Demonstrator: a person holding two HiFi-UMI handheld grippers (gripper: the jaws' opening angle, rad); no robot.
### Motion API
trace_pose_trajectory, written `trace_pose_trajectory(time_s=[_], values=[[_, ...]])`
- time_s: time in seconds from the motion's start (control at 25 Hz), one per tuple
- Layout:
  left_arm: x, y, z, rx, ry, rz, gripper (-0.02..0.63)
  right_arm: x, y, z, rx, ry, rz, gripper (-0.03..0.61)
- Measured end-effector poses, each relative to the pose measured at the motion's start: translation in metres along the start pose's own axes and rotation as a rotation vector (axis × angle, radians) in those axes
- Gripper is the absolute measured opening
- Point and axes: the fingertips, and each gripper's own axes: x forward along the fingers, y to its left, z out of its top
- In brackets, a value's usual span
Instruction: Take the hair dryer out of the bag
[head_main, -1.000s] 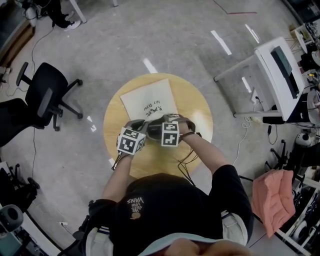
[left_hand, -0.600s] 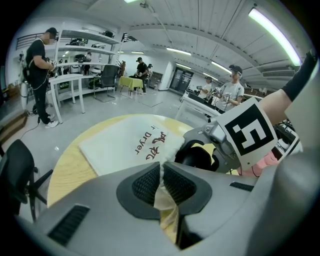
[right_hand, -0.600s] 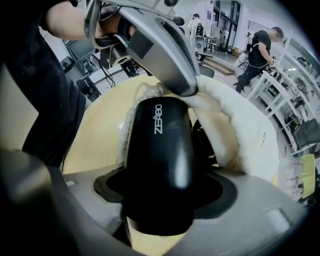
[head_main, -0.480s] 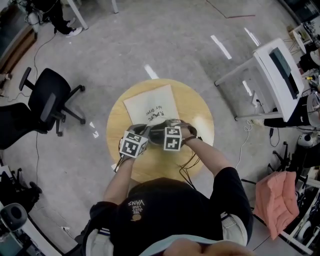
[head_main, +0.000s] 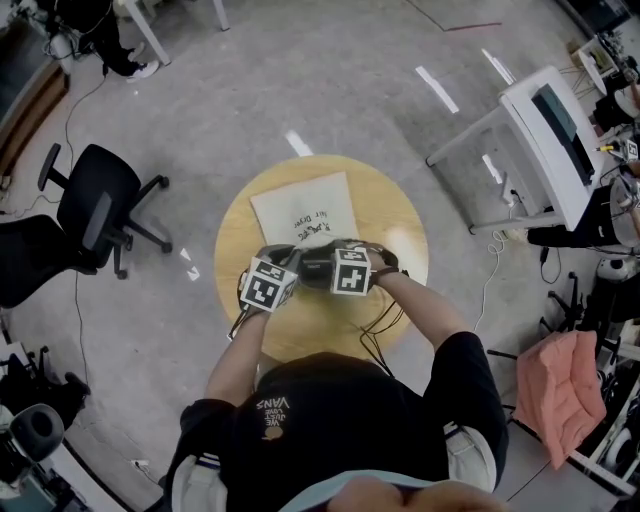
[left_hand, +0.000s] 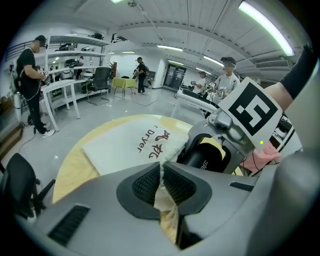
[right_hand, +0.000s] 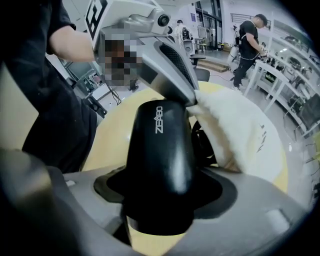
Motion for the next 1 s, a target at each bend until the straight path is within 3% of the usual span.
trace_pose_trajectory(time_s=[0.64, 1.0], values=[[0.003, -0.012, 0.005, 0.041, -0.002, -0.034, 0.034, -0.015, 0.024, -0.002, 0.087, -0.008, 0.068, 0.351], [0.003, -0.016, 0.008, 0.128, -0.022, -0.024, 0.034, -0.023, 0.033, -0.006, 0.103, 0.019, 0.104, 0.351]])
